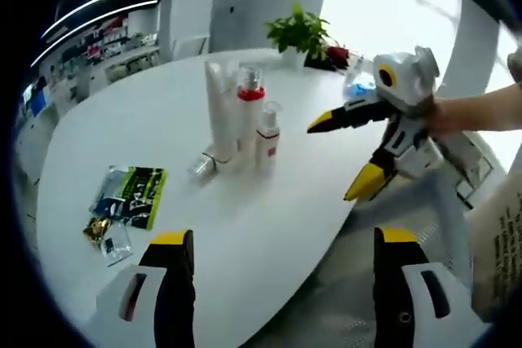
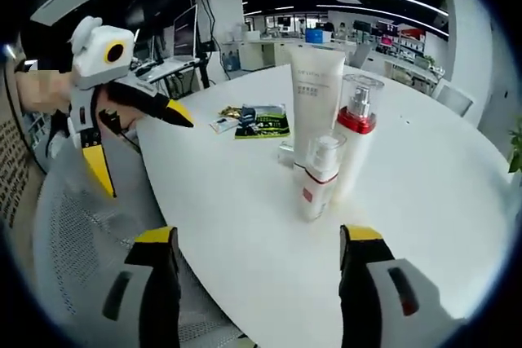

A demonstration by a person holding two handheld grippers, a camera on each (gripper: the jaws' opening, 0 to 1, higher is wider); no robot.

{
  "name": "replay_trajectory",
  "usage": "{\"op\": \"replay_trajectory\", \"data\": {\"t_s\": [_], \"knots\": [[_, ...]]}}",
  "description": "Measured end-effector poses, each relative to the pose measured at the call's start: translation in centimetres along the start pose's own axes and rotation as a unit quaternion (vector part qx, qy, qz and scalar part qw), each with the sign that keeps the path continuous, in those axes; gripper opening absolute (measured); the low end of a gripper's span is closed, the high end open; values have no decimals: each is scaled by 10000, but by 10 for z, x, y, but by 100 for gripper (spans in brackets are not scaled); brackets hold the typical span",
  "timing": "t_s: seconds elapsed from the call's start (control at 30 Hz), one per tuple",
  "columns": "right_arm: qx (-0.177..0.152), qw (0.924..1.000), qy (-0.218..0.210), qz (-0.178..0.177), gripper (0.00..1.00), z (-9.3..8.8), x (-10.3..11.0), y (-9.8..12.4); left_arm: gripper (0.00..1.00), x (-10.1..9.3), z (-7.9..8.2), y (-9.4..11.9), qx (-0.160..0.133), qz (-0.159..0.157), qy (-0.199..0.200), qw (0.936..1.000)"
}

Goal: Arrange the skincare products in the storage area until every visible bottle or jar stands upright without overlapping.

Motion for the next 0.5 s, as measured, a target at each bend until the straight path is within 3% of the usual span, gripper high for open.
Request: {"op": "replay_trajectory", "data": {"t_s": [0.5], "knots": [[-513, 9987, 20, 57, 97, 15, 23, 29, 97, 14, -28, 49, -381, 392, 708, 9960]]}}
Point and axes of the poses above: the point that each gripper's makers call its tool centre point, and the gripper's own axes: y roughly backward along the fingers, x roughly to its left, z roughly out of its top, the point moved 1 cm from there along y, roughly backward along the fingers, and after that the axes turned 11 degrees about x, right-handed, at the moved point
